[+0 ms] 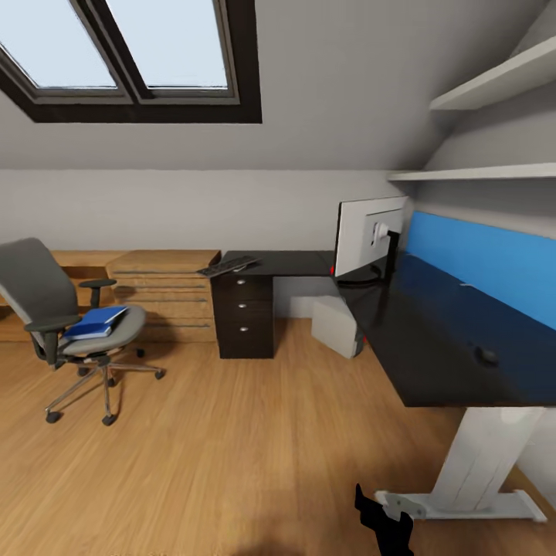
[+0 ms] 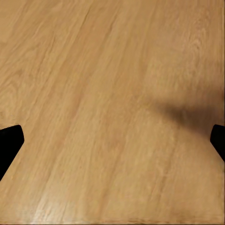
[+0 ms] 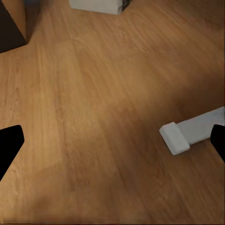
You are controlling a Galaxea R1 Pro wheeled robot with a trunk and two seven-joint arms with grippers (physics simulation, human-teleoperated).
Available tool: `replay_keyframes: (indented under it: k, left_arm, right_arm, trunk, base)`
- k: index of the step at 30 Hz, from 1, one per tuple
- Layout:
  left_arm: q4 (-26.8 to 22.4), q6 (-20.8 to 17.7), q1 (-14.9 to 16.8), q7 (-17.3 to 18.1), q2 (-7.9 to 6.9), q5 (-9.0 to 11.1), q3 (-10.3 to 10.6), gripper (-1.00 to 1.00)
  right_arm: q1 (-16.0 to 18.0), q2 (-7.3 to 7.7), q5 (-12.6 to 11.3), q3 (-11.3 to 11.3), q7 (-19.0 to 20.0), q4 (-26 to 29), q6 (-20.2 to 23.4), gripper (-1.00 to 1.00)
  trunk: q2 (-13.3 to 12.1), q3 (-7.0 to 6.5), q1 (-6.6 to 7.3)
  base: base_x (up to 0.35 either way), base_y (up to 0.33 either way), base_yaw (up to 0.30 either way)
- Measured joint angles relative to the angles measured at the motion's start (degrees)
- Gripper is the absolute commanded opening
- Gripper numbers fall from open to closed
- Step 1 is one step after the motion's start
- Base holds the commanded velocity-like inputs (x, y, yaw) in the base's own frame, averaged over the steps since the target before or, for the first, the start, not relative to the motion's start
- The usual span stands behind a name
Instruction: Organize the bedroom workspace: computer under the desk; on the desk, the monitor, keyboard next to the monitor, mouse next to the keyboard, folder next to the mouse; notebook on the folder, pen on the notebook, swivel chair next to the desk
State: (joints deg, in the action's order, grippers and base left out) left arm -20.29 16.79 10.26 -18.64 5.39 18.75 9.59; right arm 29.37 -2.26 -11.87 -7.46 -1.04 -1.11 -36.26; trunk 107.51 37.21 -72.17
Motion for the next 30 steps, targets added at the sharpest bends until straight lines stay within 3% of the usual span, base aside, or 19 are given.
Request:
replay_keyframes:
  k: [9, 30]
  left_arm:
    - [-0.01, -0.03, -0.01, -0.17, 0.09, 0.00, 0.04, 1.00]
    - [0.15, -0.77, -0.02, -0.03, 0.11, -0.29, 0.75, 1.00]
  right_arm:
    - [-0.02, 0.00, 0.00, 0.00, -0.01, 0.00, 0.00, 1.00]
    - [-1.55, 0.60, -0.03, 0.02, 0.00, 0.05, -0.19, 1.00]
  trunk:
    - [-3.61, -1.62, 1.98]
    - [-12.03, -5.39, 6.62]
  base:
    - [-0.281, -0.213, -0.223]
    - [-0.238, -0.204, -0.008]
